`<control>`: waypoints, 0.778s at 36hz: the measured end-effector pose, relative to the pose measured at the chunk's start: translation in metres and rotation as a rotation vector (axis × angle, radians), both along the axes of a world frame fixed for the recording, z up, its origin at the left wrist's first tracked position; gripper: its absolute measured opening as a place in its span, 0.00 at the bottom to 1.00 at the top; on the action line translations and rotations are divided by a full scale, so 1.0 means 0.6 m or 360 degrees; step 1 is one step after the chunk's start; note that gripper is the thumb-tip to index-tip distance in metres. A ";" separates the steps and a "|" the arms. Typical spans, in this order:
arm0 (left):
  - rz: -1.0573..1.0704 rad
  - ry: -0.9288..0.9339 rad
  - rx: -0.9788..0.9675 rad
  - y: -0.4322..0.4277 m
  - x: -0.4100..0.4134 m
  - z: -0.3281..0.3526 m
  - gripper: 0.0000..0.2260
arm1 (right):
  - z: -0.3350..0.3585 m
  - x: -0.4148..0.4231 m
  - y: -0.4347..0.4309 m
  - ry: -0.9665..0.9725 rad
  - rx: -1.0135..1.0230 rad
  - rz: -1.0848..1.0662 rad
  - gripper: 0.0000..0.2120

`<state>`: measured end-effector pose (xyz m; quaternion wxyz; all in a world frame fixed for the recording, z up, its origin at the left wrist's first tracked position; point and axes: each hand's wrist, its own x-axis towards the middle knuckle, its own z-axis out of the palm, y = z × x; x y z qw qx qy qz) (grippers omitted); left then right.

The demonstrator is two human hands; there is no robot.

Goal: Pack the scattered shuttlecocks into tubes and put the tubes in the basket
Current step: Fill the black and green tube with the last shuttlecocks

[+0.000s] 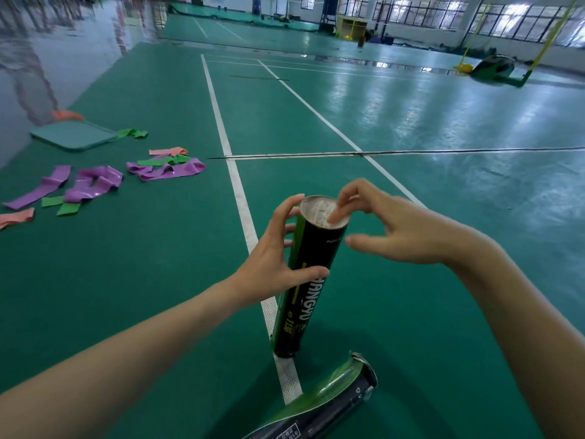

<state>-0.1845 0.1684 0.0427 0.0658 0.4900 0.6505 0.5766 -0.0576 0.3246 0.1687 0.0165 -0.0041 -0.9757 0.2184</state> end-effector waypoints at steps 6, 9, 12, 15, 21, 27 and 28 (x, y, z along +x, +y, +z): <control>-0.0009 0.0528 -0.0042 -0.006 -0.009 0.038 0.19 | -0.007 -0.001 -0.001 -0.0278 0.0362 0.0026 0.25; -0.0004 0.0503 0.0003 -0.006 -0.009 0.052 0.19 | -0.012 -0.004 -0.005 -0.0241 0.0326 0.0043 0.23; -0.0072 0.0465 0.0062 -0.003 -0.003 0.081 0.21 | -0.013 -0.004 -0.008 -0.0192 0.0264 0.0078 0.24; -0.0095 0.0733 -0.0065 0.000 -0.012 0.095 0.21 | -0.006 -0.002 -0.002 -0.0069 0.0168 0.0090 0.24; -0.0116 0.0797 -0.0252 -0.006 -0.042 0.105 0.20 | -0.006 -0.001 0.011 0.0248 0.0228 0.0082 0.19; -0.0233 0.0716 -0.0452 -0.006 -0.046 0.127 0.16 | -0.008 -0.013 0.007 0.0247 0.0253 0.0069 0.19; -0.0243 0.0683 -0.0483 -0.006 -0.046 0.129 0.16 | -0.008 -0.016 0.006 0.0218 0.0269 0.0072 0.18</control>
